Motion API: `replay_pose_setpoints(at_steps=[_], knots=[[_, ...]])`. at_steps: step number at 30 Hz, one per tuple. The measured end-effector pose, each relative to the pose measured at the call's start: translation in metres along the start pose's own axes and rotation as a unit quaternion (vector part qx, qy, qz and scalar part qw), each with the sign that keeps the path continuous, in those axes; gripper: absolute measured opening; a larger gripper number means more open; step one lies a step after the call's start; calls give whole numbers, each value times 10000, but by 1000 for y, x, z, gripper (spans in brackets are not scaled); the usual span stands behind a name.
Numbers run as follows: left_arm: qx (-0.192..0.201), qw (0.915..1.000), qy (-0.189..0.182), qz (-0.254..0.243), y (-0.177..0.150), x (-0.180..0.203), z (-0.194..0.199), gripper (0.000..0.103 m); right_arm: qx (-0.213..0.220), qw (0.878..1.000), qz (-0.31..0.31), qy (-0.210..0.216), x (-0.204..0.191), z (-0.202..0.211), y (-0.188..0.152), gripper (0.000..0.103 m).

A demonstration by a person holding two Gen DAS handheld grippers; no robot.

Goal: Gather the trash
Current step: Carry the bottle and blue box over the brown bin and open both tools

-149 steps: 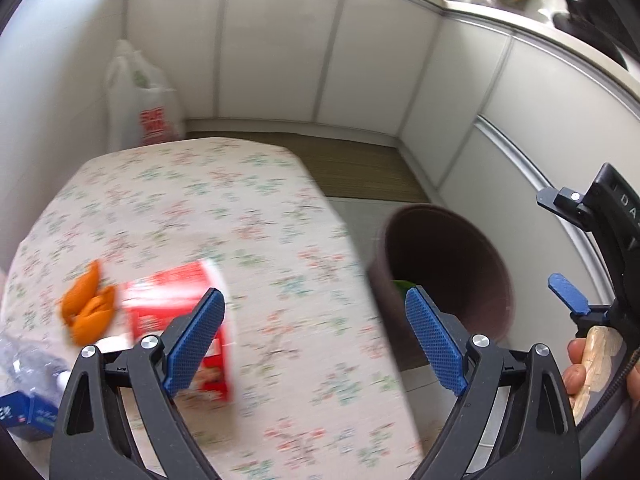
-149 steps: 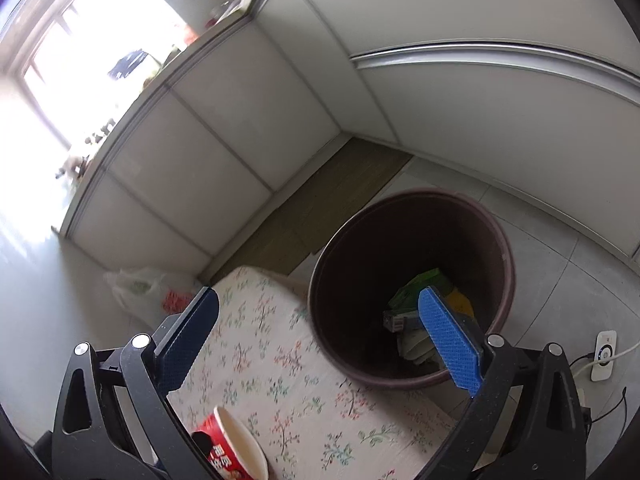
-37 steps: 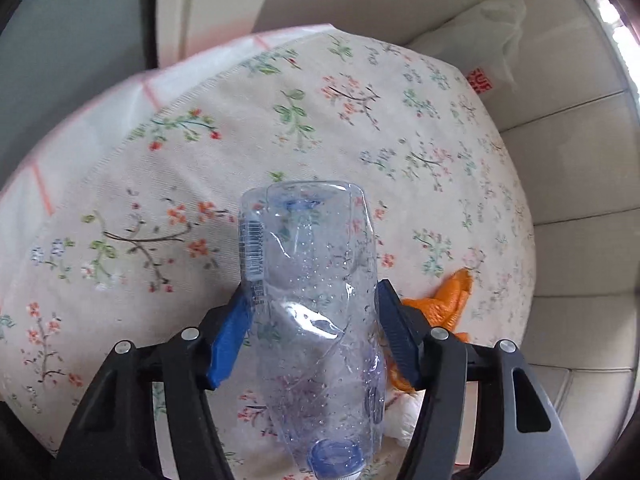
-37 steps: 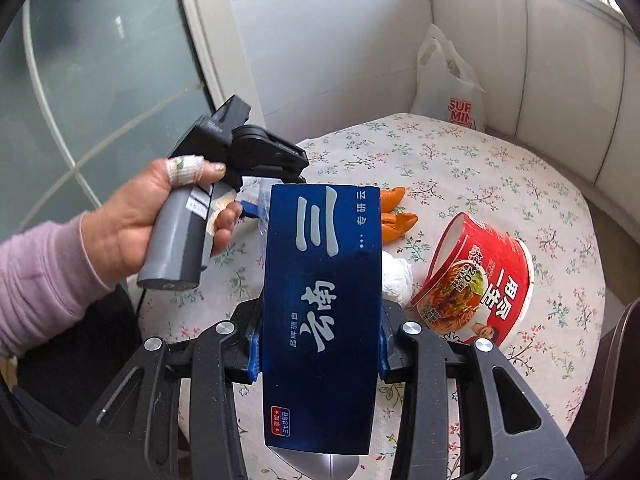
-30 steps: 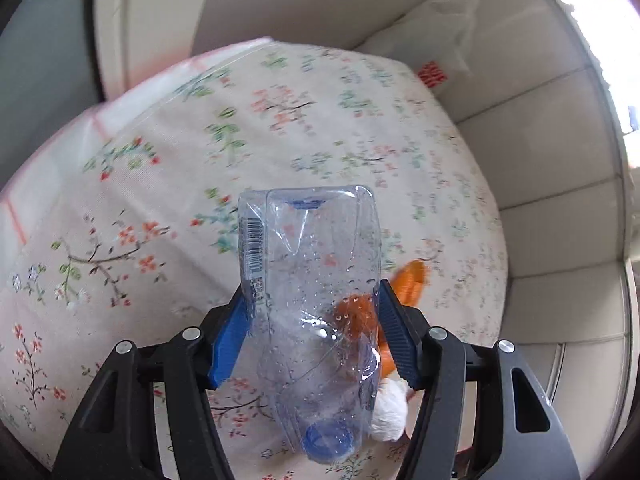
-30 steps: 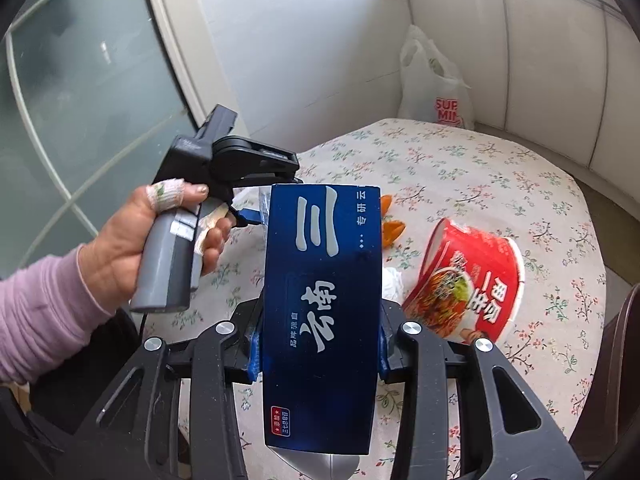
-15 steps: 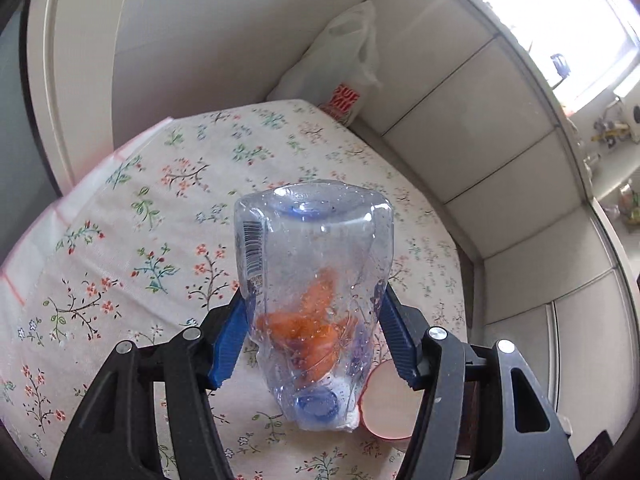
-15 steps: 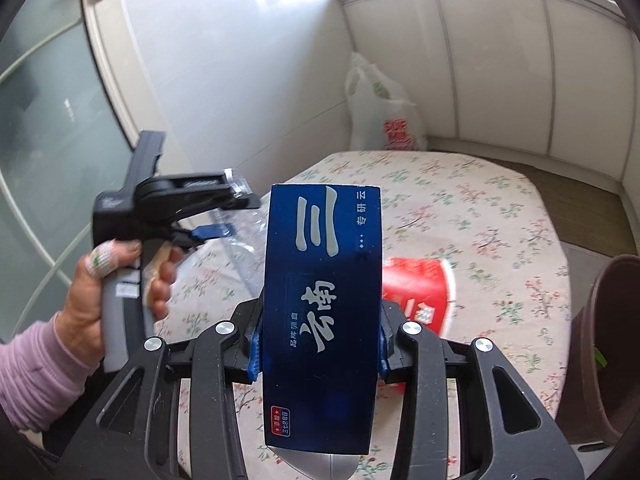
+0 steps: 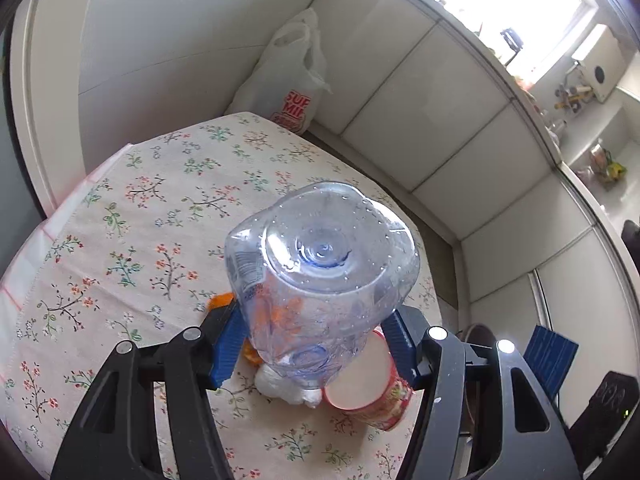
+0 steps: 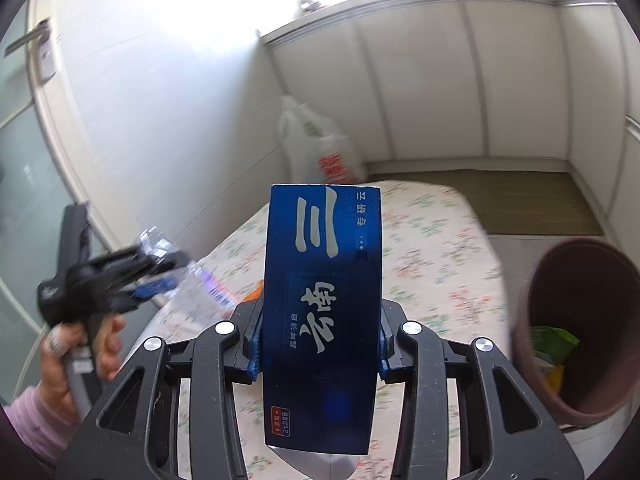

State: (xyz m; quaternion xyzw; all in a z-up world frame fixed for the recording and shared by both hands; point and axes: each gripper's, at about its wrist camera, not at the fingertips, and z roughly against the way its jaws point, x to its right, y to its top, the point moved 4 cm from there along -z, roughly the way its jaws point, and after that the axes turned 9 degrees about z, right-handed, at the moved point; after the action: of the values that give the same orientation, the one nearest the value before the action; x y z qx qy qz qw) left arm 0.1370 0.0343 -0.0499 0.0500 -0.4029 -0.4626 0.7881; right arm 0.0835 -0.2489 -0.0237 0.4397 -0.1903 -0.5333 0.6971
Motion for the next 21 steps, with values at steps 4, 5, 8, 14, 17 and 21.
replay_pose_setpoints(at_steps=[4,5,8,14,17,21], knots=[[-101,9998,-115,-152,-11,15,0,61,181,9984,-392,-373,35,13,8,38],[-125,9997,-137,-180,-14,18,-1,61,236,9974,-509,-458,44,17,9,38],[-191,9993,-248,-188,-21,30,-2,60,435,9923,-861,-772,75,31,14,38],[-242,9979,-401,-441,-31,63,-1,61,682,9761,-1546,-1369,135,57,13,38],[-85,9965,-423,-722,-33,85,3,60,697,9627,-1892,-1805,168,69,6,38],[84,9941,-533,-939,-35,112,9,60,568,9431,-1998,-2597,201,79,-2,38]])
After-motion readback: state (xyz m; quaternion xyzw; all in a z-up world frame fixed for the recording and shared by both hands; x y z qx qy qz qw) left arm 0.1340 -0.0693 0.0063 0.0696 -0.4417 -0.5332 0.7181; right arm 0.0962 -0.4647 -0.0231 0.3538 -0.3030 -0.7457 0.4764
